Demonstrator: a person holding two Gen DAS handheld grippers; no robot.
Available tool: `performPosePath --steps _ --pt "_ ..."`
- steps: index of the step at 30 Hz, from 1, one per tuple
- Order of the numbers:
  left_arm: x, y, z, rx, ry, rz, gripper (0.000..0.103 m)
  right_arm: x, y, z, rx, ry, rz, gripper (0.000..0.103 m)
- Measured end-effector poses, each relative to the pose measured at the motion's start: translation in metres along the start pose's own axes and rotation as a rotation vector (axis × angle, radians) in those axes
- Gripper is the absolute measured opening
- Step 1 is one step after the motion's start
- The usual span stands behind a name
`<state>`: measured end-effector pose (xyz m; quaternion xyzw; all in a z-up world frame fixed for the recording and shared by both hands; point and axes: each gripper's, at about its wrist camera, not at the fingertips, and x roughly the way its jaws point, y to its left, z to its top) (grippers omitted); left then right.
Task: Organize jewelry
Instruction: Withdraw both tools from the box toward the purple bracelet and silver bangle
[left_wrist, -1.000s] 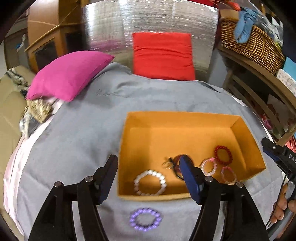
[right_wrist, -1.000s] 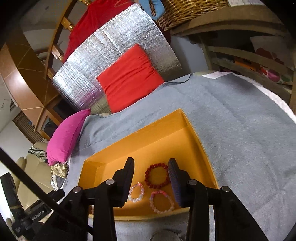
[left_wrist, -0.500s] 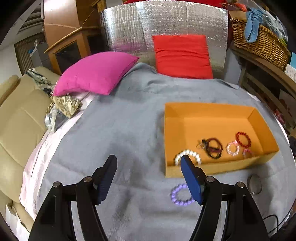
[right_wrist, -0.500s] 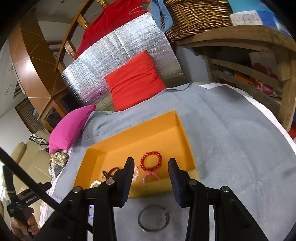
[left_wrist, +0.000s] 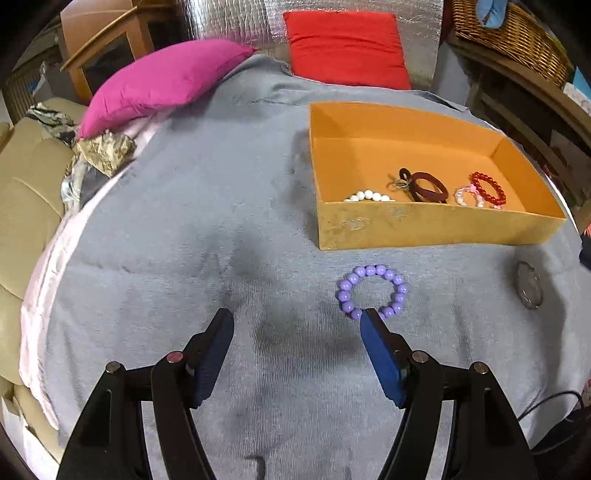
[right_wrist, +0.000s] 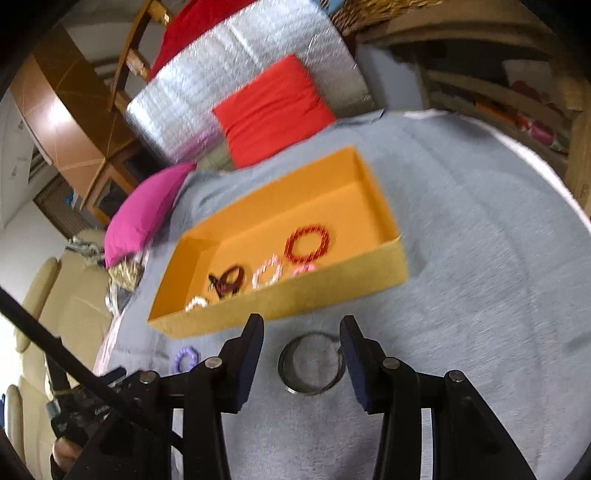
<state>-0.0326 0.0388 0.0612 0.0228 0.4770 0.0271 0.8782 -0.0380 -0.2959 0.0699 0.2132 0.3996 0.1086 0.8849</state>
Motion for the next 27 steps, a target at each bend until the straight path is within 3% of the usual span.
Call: performPosePath --steps 4,6,10,27 --pt "0.015 0.002 0.004 -0.021 0.007 -0.065 0.072 0.022 0.003 -0.006 -0.003 0.075 -0.019 0.048" --pt "0.02 -0.002 0.005 -0.005 0.01 -0.099 0.072 0.032 0.006 -0.01 -0.013 0.119 -0.046 0.055" --pt "0.023 -0.011 0.005 0.039 0.008 -0.135 0.072 0.042 0.009 -0.015 -0.031 0.168 -0.072 0.058" --pt "0.034 -0.031 0.002 0.102 0.031 -0.086 0.072 0.059 0.011 -0.02 -0.022 0.234 -0.104 0.065"
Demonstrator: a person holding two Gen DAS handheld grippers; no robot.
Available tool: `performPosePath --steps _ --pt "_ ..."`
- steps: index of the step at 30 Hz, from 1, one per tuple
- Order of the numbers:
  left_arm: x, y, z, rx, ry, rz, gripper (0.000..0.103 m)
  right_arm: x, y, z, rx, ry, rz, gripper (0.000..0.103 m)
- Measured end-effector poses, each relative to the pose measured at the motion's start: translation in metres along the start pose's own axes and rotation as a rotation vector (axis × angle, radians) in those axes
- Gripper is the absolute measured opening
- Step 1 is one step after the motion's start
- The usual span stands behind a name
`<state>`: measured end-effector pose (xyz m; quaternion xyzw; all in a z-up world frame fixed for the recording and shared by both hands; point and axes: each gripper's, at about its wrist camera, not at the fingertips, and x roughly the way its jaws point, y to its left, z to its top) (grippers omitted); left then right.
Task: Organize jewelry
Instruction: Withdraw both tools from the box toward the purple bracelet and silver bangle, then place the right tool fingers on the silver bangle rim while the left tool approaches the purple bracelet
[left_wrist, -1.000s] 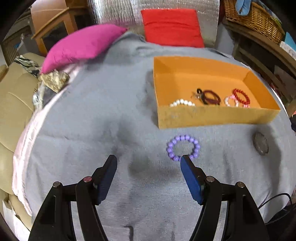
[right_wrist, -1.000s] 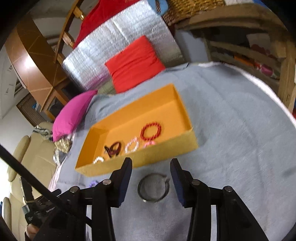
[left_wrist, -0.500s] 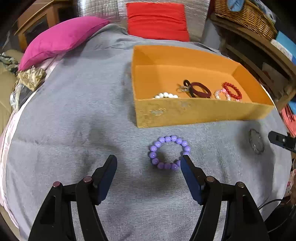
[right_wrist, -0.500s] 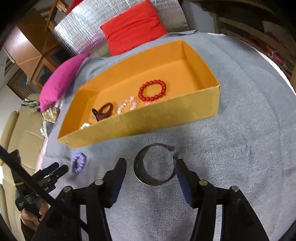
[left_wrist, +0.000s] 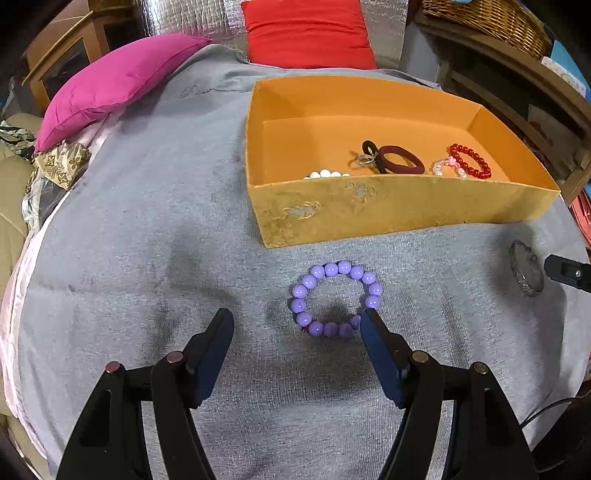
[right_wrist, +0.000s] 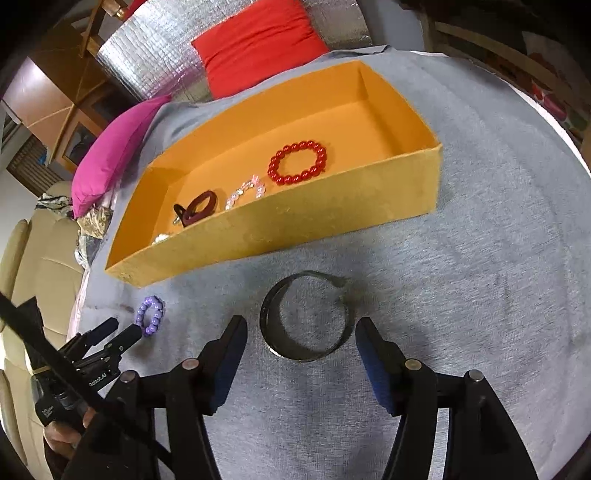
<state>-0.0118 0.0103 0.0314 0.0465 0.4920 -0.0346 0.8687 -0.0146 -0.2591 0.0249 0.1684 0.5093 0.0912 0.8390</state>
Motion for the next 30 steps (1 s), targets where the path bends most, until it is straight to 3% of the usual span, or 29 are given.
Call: performPosePath --steps 6,13,19,30 --pt "0.006 -0.01 0.003 0.009 0.013 -0.044 0.072 0.019 0.024 -0.008 -0.077 0.03 -0.068 0.068" --pt "0.017 -0.014 0.003 -0.013 0.04 -0.119 0.072 0.027 0.039 -0.016 -0.195 -0.039 -0.186 0.067" --pt "0.015 -0.018 0.001 0.0 0.021 -0.156 0.072 0.021 0.026 -0.014 -0.196 -0.068 -0.242 0.062" --pt "0.005 -0.055 -0.007 0.129 -0.02 -0.068 0.066 0.009 -0.002 -0.008 -0.163 -0.058 -0.243 0.062"
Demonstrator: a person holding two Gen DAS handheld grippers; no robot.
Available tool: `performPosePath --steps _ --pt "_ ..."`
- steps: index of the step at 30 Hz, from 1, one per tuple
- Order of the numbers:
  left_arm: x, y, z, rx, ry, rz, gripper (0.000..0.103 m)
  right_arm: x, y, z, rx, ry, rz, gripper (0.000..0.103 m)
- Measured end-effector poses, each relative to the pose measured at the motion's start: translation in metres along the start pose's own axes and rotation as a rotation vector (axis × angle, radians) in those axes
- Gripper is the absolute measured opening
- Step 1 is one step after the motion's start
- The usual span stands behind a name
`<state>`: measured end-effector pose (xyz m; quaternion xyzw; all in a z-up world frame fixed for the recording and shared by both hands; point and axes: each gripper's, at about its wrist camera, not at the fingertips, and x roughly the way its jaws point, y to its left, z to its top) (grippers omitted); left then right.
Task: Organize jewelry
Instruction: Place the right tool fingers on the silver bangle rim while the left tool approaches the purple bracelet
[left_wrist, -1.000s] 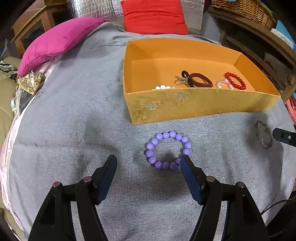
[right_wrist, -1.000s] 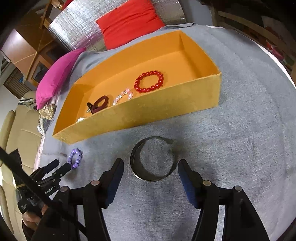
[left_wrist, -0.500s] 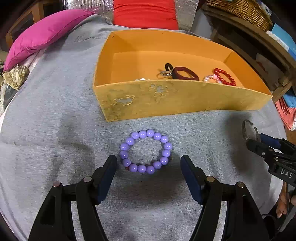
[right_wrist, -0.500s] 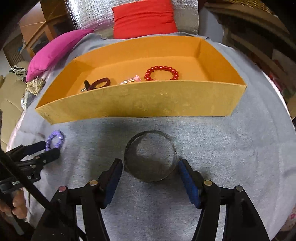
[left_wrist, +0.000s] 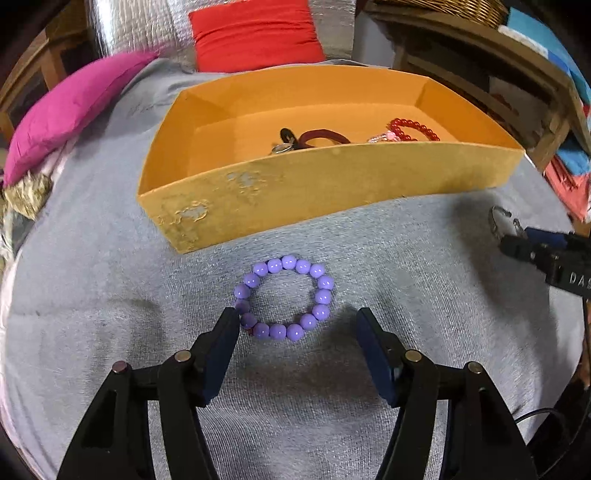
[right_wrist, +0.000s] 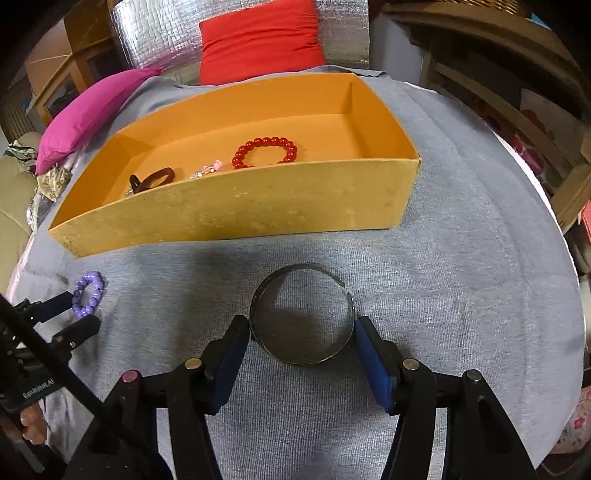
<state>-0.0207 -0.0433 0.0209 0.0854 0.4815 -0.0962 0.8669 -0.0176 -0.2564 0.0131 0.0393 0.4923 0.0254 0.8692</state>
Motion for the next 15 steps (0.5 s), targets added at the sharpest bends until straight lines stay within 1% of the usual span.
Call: performPosePath --steps 3,7,15 --pt "-0.004 -0.003 -0.004 0.023 -0.012 0.026 0.066 0.002 0.004 0.0 -0.012 0.001 -0.006 0.062" --pt "-0.007 -0.007 -0.006 0.037 -0.02 0.049 0.066 0.002 0.015 0.0 -0.036 0.001 0.016 0.062" --pt "-0.017 0.0 -0.009 0.053 -0.059 0.093 0.066 0.003 0.031 -0.003 -0.111 -0.003 0.033 0.062"
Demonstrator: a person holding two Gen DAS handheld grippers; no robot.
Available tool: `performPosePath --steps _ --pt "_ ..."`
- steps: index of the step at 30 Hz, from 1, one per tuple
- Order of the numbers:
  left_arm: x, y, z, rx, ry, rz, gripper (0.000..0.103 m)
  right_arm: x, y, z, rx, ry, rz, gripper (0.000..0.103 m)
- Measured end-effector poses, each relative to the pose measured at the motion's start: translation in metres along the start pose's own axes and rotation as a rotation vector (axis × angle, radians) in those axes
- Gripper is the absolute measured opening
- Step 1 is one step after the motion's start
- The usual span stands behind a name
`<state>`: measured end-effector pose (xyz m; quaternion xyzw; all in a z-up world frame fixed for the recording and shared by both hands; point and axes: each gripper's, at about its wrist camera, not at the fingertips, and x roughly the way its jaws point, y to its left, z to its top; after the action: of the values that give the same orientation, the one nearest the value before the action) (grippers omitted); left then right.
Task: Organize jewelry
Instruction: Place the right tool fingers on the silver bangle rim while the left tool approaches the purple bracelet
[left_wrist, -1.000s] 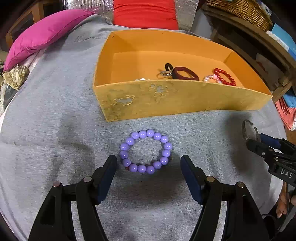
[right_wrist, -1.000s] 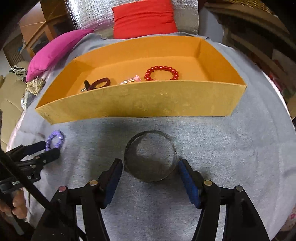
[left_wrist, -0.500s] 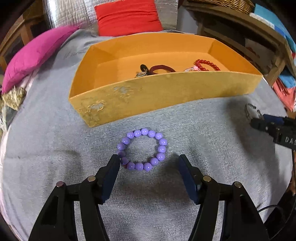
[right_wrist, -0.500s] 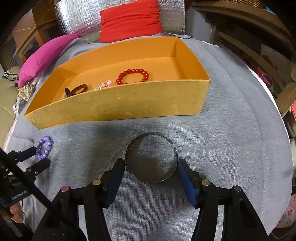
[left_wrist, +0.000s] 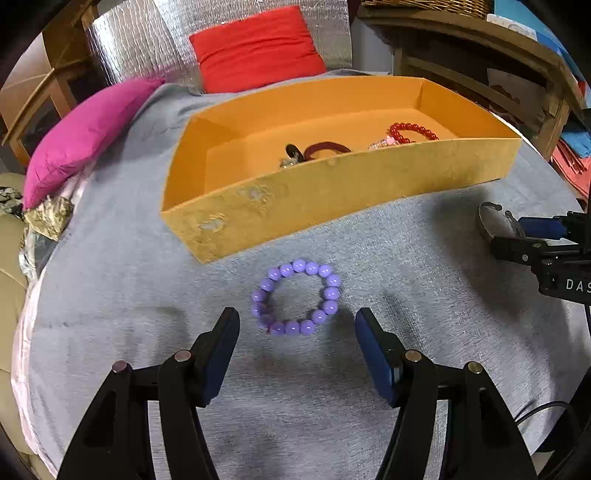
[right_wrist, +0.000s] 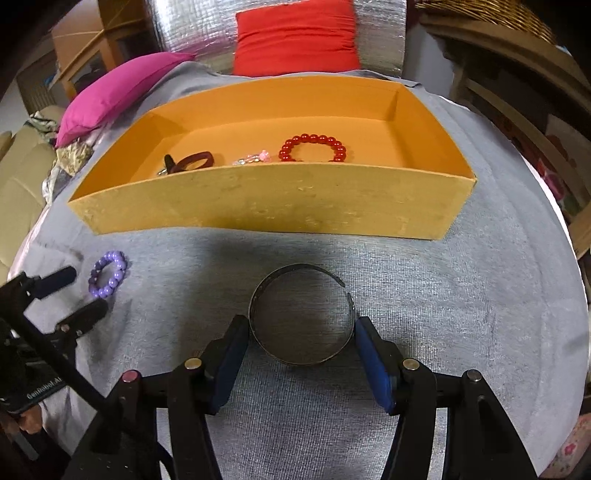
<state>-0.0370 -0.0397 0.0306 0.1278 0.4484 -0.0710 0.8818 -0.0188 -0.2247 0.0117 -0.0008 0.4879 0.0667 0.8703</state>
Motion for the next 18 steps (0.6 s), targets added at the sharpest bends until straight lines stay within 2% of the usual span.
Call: performPosePath --steps 12,18 --pt "-0.011 0.009 -0.007 0.018 -0.033 0.099 0.066 0.002 -0.005 0.001 0.006 0.053 0.002 0.071" --pt "-0.018 0.019 -0.009 0.003 -0.049 0.107 0.066 0.006 -0.001 0.004 0.018 0.042 -0.016 0.071"
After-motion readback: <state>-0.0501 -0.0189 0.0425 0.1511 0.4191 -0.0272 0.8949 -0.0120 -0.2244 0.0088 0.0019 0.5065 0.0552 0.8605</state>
